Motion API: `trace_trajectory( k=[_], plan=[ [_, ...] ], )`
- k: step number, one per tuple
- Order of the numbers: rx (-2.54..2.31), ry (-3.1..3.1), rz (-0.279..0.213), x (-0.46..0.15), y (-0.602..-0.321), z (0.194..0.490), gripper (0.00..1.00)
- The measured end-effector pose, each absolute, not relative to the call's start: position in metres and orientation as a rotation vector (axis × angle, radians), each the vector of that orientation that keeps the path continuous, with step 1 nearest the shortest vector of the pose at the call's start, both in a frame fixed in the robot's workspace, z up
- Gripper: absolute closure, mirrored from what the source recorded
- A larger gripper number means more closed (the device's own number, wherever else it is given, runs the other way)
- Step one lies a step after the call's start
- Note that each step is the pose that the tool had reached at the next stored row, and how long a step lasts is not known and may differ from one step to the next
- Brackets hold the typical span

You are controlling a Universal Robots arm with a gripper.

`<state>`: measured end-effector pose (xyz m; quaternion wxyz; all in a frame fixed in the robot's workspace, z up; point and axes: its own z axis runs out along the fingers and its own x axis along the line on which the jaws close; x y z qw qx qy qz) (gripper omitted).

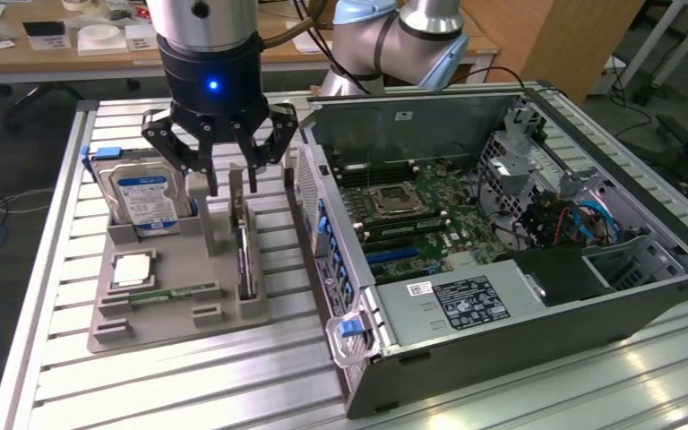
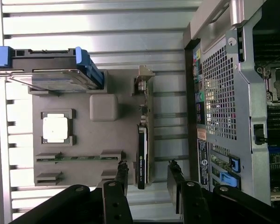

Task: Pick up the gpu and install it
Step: 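Pick up the gpu and move the gpu toward the slot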

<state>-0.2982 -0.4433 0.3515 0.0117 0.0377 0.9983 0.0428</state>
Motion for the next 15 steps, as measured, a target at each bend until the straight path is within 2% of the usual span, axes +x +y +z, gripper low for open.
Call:
trace_trajectory(
  k=[15],
  plan=[
    [0.117,3.113,0.133,-0.298,-0.443,0.340,0.53]
  ],
)
